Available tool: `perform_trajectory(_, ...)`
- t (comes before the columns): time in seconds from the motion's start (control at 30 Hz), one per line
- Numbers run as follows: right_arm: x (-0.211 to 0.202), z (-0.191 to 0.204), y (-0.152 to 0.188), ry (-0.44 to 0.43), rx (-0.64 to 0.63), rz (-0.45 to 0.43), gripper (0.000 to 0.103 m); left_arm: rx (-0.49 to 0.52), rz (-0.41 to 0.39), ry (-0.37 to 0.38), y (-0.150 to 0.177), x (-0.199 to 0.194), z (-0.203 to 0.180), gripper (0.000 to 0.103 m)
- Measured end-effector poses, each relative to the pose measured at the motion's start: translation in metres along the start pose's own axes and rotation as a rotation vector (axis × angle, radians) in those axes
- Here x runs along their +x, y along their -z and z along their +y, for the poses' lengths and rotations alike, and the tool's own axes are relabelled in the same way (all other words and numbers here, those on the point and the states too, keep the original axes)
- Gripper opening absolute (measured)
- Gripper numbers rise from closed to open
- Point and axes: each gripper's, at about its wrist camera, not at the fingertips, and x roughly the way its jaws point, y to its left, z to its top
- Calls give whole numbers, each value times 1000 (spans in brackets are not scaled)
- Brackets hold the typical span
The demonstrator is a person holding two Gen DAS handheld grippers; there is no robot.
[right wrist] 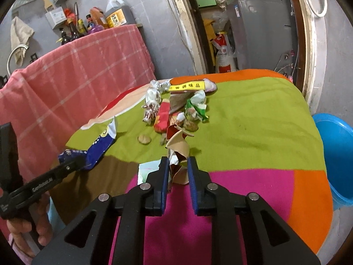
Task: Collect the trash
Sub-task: 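Grasp the blue snack wrapper with the left tool while the right tool grasps a red paper wrapper, then lift both held wrappers and carry them over the blue bucket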
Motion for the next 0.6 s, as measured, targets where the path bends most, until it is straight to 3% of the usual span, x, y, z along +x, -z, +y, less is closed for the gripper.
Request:
perform_trajectory(0.03, -1, 0, 1, 2, 2, 1, 19, -1, 4, 3, 1, 1, 0, 16)
perform_trajectory(0.1, -1, -1, 1, -1, 9, -1, 32, -5, 7, 8, 2, 0, 1, 16)
perform_trajectory(0.27, -5, -2, 0, -9, 27, -27, 40, -13, 11, 14, 2, 0, 2, 16)
perform_trajectory(0.6, -15, -12, -2, 33, 40, -71, 43, -16, 11, 20, 3, 1, 2, 16)
